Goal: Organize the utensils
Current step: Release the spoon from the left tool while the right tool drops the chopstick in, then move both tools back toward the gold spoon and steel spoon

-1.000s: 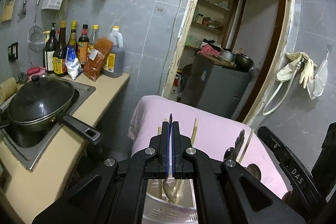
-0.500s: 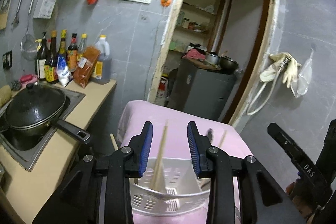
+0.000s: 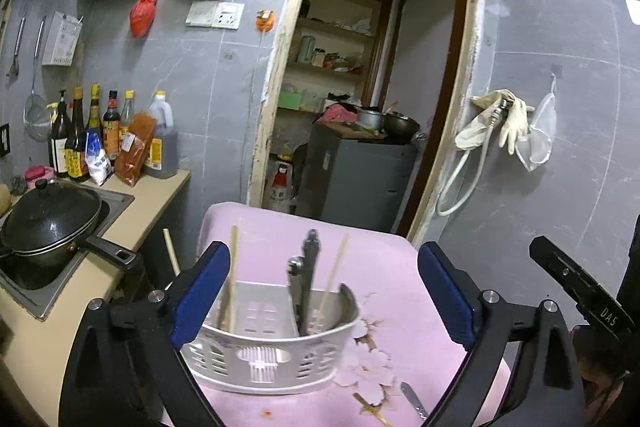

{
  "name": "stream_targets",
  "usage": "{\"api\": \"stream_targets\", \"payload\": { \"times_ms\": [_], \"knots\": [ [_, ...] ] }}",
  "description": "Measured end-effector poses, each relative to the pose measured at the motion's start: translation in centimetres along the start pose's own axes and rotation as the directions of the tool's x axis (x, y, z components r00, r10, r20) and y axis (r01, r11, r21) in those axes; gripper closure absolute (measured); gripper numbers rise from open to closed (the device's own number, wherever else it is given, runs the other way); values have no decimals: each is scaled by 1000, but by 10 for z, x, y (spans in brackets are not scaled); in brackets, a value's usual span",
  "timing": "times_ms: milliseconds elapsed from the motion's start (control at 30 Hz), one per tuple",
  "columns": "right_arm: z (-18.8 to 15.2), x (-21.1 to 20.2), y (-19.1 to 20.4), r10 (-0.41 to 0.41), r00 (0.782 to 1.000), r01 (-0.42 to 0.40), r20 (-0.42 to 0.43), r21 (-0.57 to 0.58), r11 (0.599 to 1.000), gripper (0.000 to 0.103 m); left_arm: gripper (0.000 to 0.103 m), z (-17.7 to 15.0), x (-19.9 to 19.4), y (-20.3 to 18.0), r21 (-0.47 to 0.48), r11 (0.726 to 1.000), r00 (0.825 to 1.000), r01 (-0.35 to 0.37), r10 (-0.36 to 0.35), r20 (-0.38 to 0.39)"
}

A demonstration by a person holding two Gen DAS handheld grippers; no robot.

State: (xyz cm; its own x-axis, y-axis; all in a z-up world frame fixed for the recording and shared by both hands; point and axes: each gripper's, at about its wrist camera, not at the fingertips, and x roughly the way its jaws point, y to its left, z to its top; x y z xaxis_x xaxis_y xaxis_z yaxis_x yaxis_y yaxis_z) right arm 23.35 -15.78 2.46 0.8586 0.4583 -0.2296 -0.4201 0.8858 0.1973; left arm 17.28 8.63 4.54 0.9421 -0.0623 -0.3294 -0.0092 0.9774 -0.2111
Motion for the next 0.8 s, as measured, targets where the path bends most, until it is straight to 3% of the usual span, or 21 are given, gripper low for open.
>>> {"api": "stream_targets", "payload": {
  "times_ms": [233, 433, 600, 800],
  "knots": [
    [-7, -17, -22, -35, 998, 33, -54, -31, 999, 0, 11, -18, 1, -27, 42, 999, 999, -20, 22, -44],
    [-28, -23, -41, -55, 986, 45, -157, -69, 997, 0, 11, -48, 6, -35, 34, 997, 991, -71, 75, -113],
    [-58, -23, -48, -60, 964, 38, -258, -91, 995, 0, 11, -75, 14, -36, 53, 993, 982, -104, 111, -153],
    [-98, -10, -49, -97, 921, 70, -378, -84, 994, 0, 11, -104, 33, -32, 112, 989, 964, -92, 117, -240]
  ]
}}
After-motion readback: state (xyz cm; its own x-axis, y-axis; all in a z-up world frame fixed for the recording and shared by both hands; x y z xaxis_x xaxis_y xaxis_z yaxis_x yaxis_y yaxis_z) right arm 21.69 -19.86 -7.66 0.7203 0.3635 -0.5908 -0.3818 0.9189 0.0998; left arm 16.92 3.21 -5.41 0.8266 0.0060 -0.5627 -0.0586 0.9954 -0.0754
